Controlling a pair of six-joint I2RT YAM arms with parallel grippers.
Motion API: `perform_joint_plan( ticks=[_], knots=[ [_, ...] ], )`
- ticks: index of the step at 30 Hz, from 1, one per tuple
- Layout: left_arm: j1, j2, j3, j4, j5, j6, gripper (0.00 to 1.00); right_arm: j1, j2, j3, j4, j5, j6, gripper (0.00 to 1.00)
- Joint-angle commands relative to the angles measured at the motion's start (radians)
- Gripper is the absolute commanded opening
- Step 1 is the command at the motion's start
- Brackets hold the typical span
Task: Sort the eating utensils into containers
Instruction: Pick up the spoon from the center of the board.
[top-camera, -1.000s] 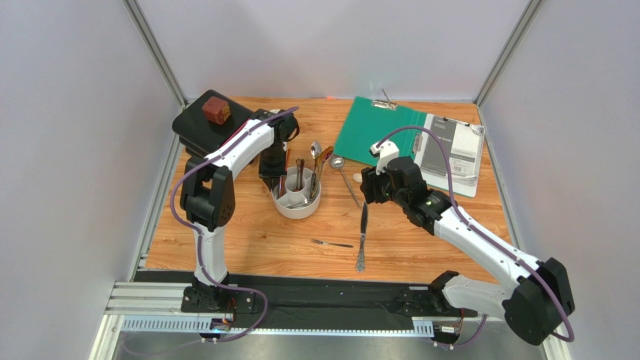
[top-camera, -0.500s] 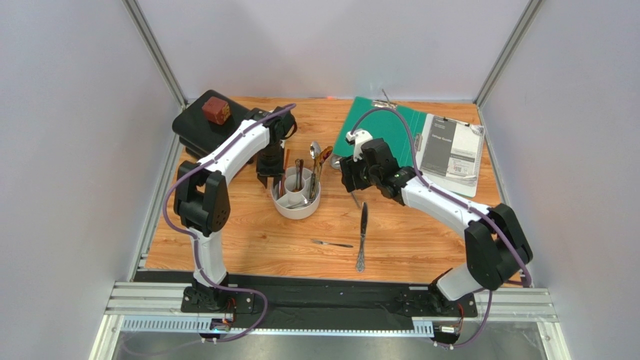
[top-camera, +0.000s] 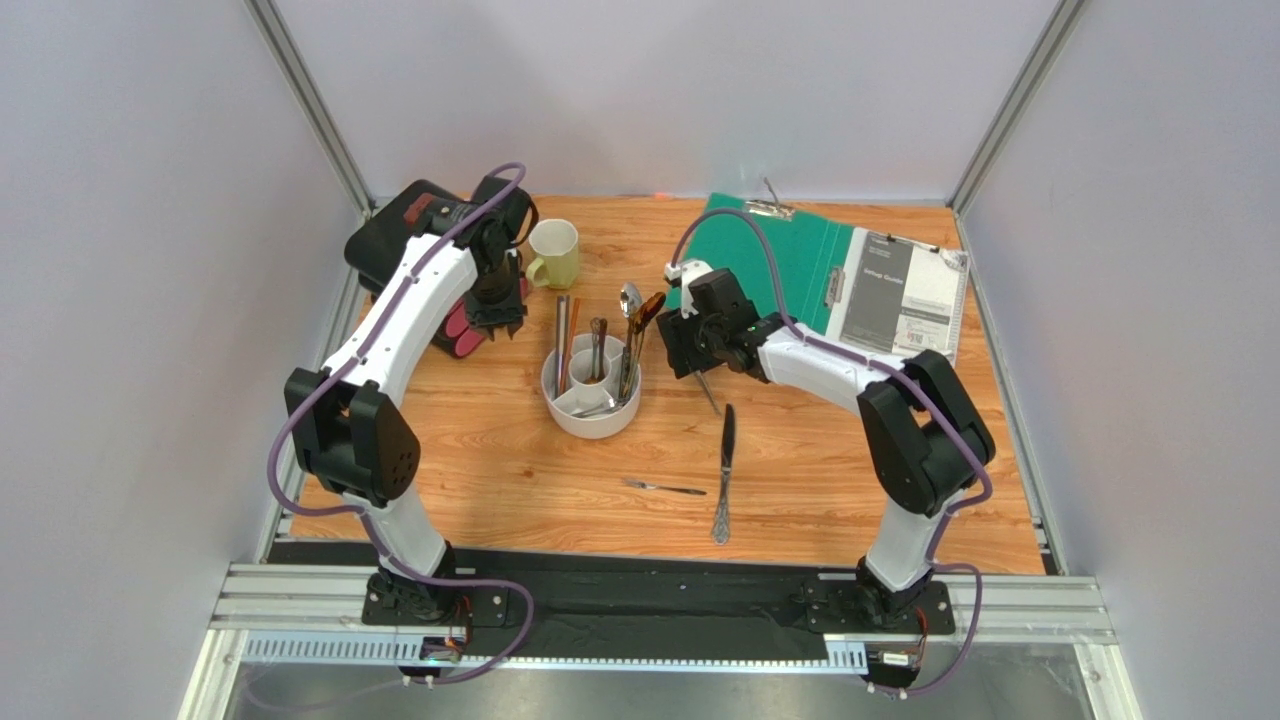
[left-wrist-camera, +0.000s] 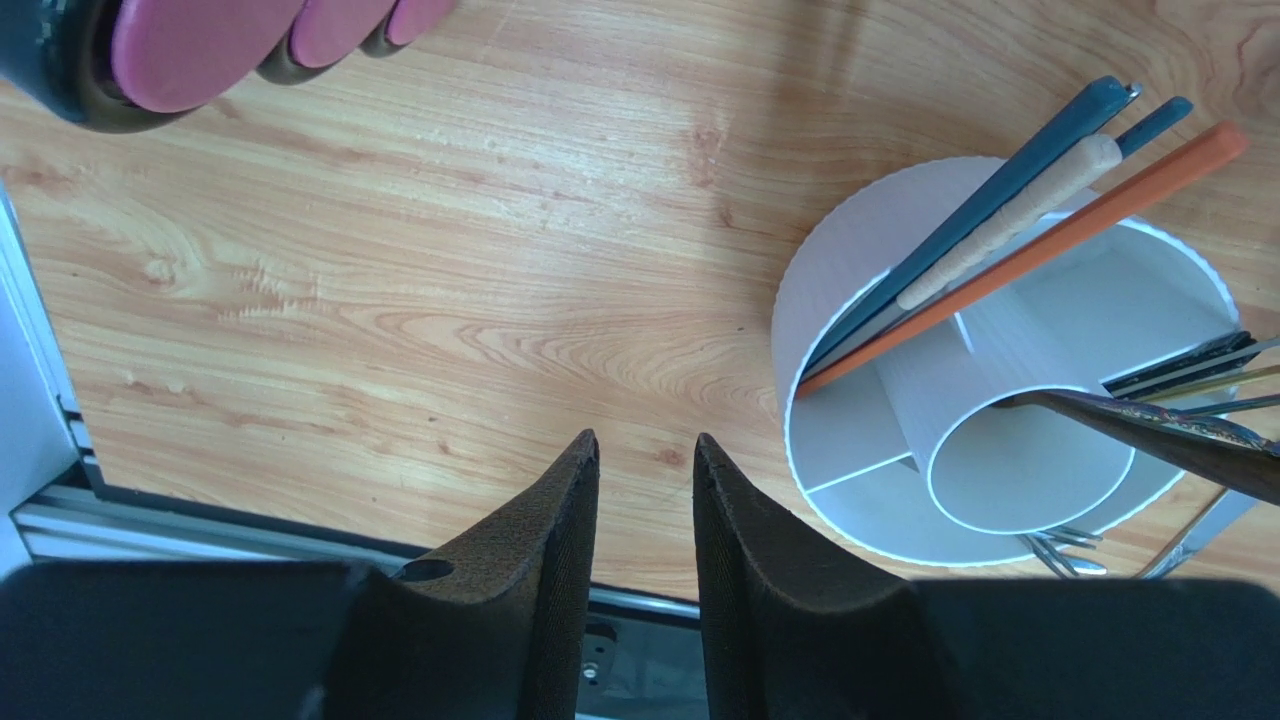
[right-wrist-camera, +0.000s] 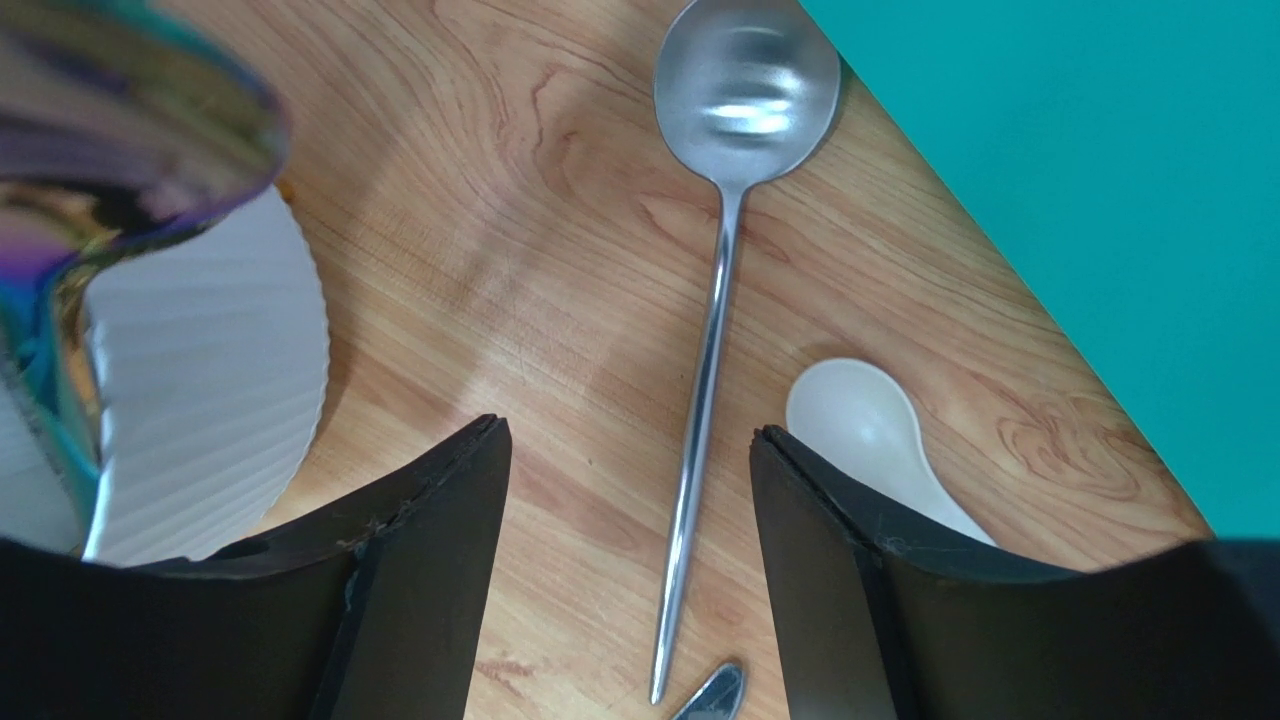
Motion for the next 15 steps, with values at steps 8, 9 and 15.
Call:
perform_joint_plan(
  ticks=[8,9,15],
  knots=[
    [0.02,-0.077,-0.04,0.029,-0.027,0.007,0.36,-0.019,0.125,0.095,0.039,-0.03,-0.003,0.61],
    [0.022,-0.077,-0.042,0.029,-0.025,0.005,0.36,-0.02,0.127,0.092,0.041,-0.029,0.001,0.6],
    [0.022,-0.073,-0.04,0.038,-0.013,0.008,0.36,-0.031,0.136,0.047,0.061,-0.03,0.007,0.56]
  ],
)
